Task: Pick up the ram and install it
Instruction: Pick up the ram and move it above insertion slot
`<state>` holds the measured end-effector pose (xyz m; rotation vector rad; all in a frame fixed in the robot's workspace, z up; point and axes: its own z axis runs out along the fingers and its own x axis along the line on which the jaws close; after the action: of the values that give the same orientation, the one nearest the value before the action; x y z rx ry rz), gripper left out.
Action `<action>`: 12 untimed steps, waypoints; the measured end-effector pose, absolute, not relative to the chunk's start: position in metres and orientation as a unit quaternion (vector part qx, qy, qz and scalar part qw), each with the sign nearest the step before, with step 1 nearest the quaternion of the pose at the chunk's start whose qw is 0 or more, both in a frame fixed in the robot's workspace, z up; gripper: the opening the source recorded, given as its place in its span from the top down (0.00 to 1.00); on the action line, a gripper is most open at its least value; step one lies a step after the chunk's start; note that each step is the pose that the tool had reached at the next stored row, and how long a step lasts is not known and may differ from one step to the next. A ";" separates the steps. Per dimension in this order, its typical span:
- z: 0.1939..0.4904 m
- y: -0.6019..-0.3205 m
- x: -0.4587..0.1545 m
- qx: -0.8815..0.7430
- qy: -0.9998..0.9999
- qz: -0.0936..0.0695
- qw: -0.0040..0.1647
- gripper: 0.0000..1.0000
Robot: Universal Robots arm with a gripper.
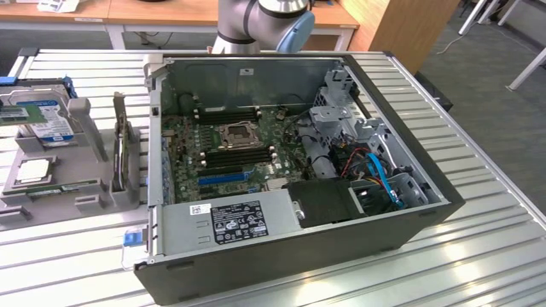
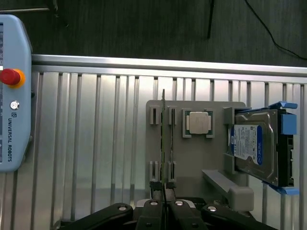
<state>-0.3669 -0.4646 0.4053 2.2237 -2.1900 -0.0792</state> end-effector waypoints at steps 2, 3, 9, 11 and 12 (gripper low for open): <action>0.405 -0.465 -0.367 0.712 -0.701 -0.025 0.010 0.88; 0.405 -0.465 -0.367 0.712 -0.701 -0.025 0.010 0.88; 0.406 -0.465 -0.366 0.712 -0.701 -0.025 0.010 0.88; 0.405 -0.465 -0.364 0.712 -0.701 -0.025 0.010 0.88; 0.405 -0.465 -0.363 0.712 -0.701 -0.025 0.010 0.88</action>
<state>-0.3633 -0.4646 0.4054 2.2235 -2.1900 -0.0791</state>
